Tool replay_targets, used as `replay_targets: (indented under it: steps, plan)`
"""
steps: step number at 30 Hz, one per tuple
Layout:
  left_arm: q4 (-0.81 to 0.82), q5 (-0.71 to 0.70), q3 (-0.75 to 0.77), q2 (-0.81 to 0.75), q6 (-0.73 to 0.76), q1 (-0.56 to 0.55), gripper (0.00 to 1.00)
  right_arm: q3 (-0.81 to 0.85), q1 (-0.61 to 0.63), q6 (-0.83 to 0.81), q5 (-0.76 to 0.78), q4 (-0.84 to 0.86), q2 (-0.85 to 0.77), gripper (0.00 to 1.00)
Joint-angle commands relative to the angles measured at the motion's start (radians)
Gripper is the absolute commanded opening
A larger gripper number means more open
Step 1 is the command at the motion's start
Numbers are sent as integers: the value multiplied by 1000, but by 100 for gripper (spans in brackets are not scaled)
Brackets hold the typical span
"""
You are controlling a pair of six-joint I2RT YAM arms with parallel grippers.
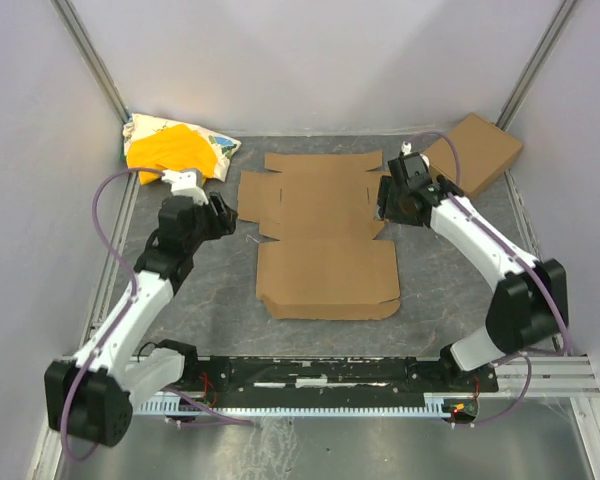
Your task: Fold the paper box
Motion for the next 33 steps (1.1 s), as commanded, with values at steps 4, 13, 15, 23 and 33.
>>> replay_targets:
  steps: [4, 13, 15, 23, 33]
  plan:
    - [90, -24, 99, 250, -210, -1, 72, 128, -50, 29, -38, 26, 166, 72]
    - [193, 127, 147, 502, -261, -2, 77, 205, -59, 14, -50, 6, 289, 73]
    - [196, 143, 168, 548, -269, -2, 77, 202, -58, 14, -52, 13, 299, 73]
    - [200, 174, 286, 729, -277, -20, 77, 203, -73, 21, -48, 38, 345, 73]
    - [125, 150, 408, 841, -244, -100, 71, 239, -87, 14, -68, 50, 415, 72]
